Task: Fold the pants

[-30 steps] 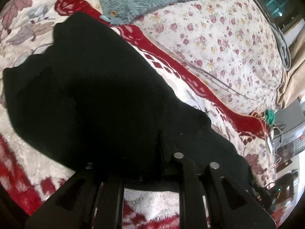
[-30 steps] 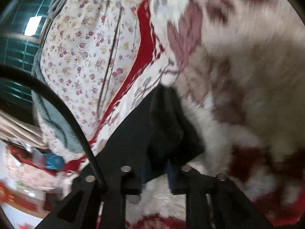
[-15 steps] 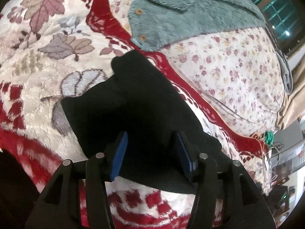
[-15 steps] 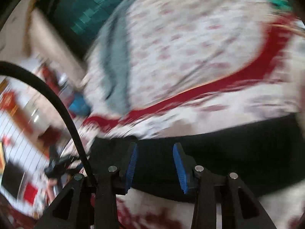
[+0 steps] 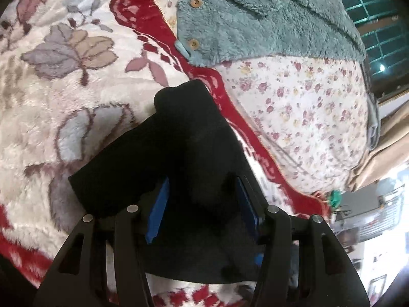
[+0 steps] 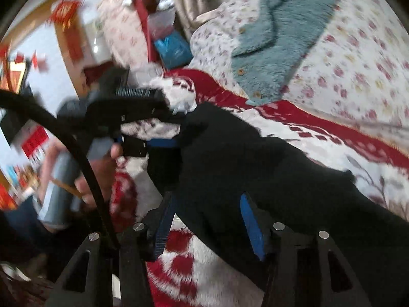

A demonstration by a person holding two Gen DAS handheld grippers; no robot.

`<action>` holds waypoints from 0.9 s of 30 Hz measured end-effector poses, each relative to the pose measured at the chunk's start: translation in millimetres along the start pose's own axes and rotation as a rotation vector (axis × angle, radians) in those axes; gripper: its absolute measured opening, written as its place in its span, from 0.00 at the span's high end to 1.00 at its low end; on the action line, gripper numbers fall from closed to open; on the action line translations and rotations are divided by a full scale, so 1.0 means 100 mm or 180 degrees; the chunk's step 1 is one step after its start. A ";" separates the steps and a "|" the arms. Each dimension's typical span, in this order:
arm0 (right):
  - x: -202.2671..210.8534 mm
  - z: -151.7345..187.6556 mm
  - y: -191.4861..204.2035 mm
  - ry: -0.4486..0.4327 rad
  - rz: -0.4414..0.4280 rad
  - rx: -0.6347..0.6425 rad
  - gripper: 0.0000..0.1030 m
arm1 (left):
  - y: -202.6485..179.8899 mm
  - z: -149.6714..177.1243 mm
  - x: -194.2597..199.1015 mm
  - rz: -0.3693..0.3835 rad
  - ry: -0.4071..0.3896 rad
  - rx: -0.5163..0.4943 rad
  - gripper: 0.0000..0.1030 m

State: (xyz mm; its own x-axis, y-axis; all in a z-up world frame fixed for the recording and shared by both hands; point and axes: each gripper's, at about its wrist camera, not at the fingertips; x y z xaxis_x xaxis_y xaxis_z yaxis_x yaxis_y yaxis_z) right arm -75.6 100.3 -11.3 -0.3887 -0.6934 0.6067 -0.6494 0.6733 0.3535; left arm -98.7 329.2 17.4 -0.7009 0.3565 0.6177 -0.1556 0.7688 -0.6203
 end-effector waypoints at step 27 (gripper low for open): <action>0.39 -0.38 -0.17 -0.0221 -0.0505 -0.0480 0.87 | -0.27 -0.32 0.69 -0.0041 -0.0728 -0.0373 0.88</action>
State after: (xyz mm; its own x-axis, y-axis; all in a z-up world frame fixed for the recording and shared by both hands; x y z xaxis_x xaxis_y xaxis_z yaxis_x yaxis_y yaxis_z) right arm -54.7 71.6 33.3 -0.3369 -0.8062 0.4863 -0.6031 0.5814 0.5461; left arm -120.4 350.0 92.9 -0.8407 0.2274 0.4915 -0.0930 0.8335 -0.5446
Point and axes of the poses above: each gripper's, at about its wrist camera, not at the fingertips, and x roughly against the way its jaws point, y to its left, z to its underside, and after that the axes turned 15 degrees about -x, right-handed
